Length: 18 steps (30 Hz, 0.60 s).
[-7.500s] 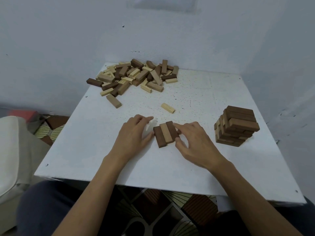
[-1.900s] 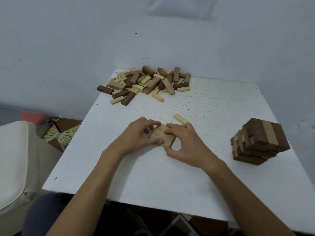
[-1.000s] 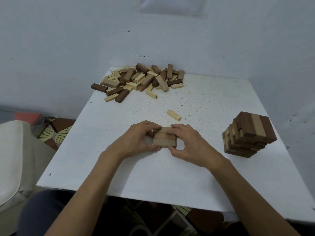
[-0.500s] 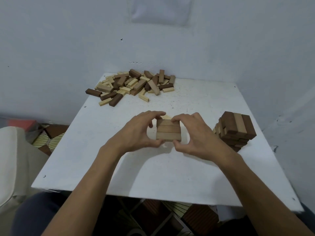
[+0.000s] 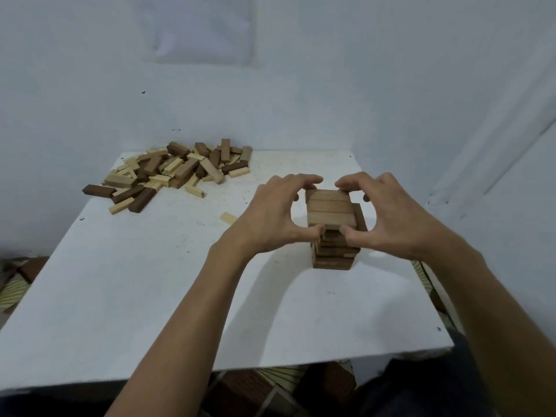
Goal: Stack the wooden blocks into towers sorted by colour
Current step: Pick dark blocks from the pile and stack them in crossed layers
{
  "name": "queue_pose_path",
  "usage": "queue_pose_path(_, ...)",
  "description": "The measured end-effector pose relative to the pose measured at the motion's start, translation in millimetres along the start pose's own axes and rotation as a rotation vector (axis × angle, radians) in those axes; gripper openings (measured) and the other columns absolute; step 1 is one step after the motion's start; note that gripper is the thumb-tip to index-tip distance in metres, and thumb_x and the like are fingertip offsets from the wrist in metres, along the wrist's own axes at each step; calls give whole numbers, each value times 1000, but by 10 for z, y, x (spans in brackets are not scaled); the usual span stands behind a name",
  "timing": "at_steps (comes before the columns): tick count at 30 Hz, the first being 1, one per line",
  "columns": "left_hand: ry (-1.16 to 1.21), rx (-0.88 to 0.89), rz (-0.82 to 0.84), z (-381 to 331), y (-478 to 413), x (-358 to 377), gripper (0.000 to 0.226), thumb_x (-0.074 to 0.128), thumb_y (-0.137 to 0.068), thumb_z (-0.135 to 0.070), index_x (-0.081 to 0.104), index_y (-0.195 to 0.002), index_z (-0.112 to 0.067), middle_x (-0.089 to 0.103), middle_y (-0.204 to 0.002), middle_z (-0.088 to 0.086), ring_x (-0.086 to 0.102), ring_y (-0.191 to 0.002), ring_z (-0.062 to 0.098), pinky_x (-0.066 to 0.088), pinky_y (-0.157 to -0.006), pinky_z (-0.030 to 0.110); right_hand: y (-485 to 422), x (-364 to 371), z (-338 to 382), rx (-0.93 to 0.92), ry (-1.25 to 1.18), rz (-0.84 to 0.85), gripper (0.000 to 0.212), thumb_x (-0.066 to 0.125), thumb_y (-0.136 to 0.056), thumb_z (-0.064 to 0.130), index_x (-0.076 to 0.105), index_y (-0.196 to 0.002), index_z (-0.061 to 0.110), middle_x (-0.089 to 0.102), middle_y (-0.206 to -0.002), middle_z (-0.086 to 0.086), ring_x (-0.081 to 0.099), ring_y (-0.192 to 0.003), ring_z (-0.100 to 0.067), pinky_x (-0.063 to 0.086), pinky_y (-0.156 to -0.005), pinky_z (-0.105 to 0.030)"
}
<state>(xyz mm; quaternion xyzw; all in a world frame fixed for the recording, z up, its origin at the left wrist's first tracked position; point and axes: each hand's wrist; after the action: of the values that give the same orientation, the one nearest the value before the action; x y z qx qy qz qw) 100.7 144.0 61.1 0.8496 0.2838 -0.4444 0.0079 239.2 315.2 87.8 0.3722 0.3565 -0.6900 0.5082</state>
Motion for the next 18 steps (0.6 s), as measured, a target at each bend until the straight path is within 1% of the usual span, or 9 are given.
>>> queue_pose_path(6,-14,-12,46,-77,-176,238,74,65,-69,-52,43,-137,-35,54,-126,-17,42,-107,11,31,-99,34,70,-56,-273,47,-13,8,70,73,-76,34,38,-137,35,50,-127,15,35,-113,-12,41,-97,-36)
queue_pose_path(11,-29,-30,79,-60,-210,300,75,64,-68,-53,43,-138,-35,54,-126,-17,41,-111,13,27,-96,30,65,0,-353,68,-21,29,70,72,-77,34,38,-137,36,51,-128,13,36,-115,-15,43,-99,-42)
queue_pose_path(15,-34,-43,90,-36,-215,316,74,63,-69,-55,44,-138,-36,53,-129,-15,42,-115,13,26,-97,30,50,23,-376,72,-25,34,68,72,-78,34,38,-137,36,49,-130,11,37,-117,-15,43,-99,-43)
queue_pose_path(18,-34,-41,100,-32,-218,314,76,63,-70,-55,42,-140,-35,52,-131,-14,42,-119,13,27,-102,33,56,31,-396,85,-17,43,69,72,-77,37,37,-137,39,47,-129,8,37,-119,-15,43,-99,-42)
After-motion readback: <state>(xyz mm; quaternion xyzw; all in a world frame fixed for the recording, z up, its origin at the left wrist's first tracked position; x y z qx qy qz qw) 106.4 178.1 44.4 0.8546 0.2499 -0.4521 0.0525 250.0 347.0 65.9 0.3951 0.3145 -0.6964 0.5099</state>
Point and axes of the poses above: each hand's wrist, its own y-axis away from the middle knuckle, its own x-axis out of the palm, z = x × y
